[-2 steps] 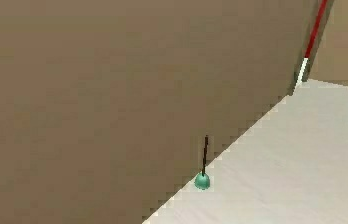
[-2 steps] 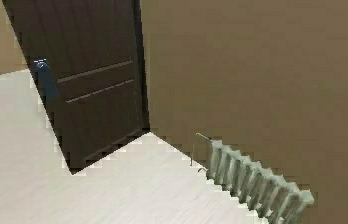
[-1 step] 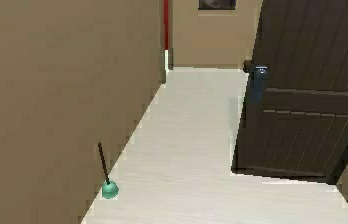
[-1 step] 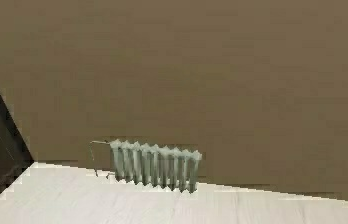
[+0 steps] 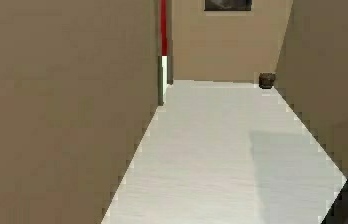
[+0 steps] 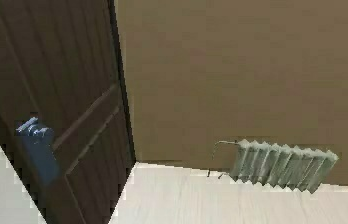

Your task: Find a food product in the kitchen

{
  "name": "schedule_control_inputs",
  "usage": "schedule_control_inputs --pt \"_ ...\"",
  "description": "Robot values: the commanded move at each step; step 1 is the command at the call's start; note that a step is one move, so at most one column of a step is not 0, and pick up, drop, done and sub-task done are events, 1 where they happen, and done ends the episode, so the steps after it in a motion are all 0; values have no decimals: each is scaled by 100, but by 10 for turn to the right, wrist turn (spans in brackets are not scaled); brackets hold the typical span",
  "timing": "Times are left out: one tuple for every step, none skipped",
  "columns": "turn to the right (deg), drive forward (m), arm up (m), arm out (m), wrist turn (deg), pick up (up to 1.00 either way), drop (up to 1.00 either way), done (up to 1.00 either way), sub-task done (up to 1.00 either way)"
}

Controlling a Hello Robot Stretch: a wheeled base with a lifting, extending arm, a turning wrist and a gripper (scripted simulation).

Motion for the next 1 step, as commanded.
schedule_control_inputs --pt "0 100 0 0 0 0 0 0 0"
